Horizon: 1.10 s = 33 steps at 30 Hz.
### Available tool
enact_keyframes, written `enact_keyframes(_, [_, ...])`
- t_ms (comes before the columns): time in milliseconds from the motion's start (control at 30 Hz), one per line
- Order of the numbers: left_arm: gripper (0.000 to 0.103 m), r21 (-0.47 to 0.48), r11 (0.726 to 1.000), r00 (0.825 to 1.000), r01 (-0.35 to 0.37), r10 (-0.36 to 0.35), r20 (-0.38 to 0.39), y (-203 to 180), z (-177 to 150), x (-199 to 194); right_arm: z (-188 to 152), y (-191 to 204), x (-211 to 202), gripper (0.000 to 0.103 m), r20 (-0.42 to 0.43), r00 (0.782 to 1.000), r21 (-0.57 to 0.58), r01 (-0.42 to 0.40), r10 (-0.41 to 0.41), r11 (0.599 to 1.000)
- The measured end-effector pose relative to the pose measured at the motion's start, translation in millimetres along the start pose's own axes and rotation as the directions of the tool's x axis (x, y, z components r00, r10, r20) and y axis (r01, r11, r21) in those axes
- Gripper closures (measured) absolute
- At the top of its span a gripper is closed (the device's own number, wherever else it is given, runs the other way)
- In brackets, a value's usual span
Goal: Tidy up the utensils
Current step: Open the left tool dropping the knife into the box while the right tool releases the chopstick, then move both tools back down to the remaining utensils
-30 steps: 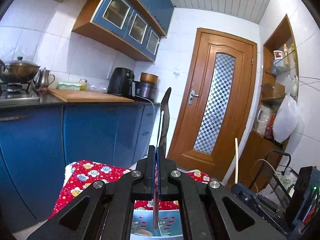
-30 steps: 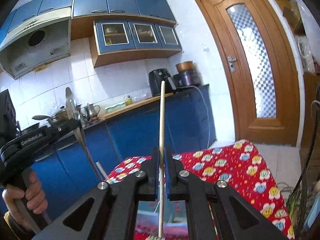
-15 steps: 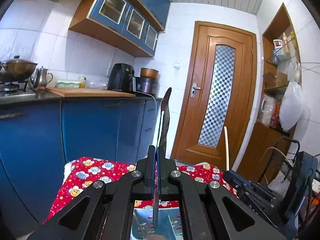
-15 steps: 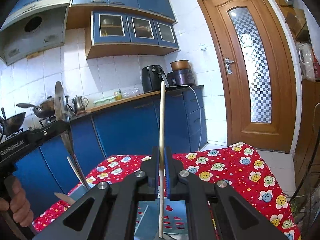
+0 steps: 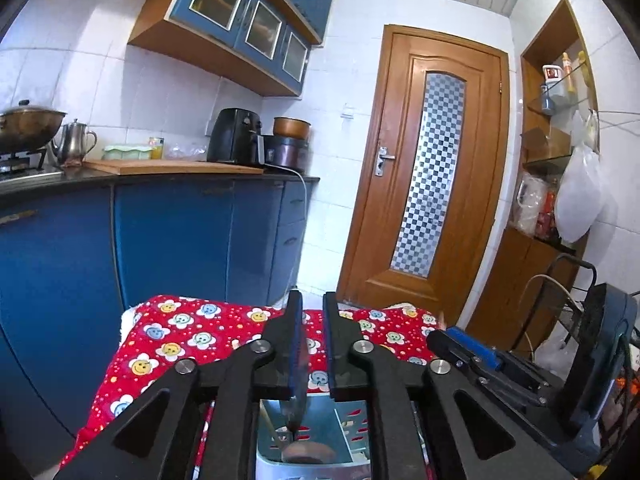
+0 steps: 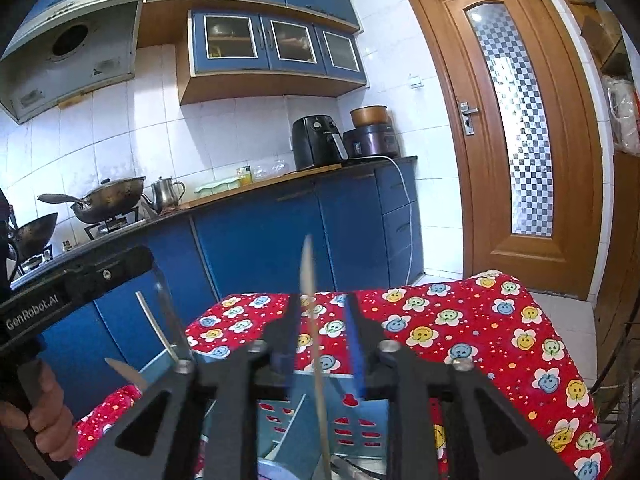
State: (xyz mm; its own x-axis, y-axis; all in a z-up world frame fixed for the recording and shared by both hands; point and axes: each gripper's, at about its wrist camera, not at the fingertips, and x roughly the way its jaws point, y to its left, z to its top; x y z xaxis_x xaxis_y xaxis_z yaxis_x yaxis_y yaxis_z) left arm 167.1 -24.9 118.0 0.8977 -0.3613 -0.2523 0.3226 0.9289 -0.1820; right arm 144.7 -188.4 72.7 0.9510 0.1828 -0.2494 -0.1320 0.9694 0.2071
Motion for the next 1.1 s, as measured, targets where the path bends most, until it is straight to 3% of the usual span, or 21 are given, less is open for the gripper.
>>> enact_keyframes(367, [0.089,-0.010,1.000,1.000,0.013,-0.013,0.003,-6.5,5.5,-17.2,10.7,8.9,-27.8,0.074,0.016,0.999,0.007,-0.034,0.034,0.999])
enact_keyframes(900, [0.089,-0.055,0.995,0.991,0.089,-0.094,-0.093,-3.2,-2.5,-58.3,1.6,12.5,-77.2,0.074,-0.075,0.996,0.041,-0.042,0.045,0.998])
enact_keyframes(1100, [0.089,-0.035,0.997,0.988,0.062,-0.066,-0.141,-3.8,-13.5,-72.5,-6.8,20.2,-96.9,0.074,-0.097,0.995,-0.001,-0.021,0.021,1.000])
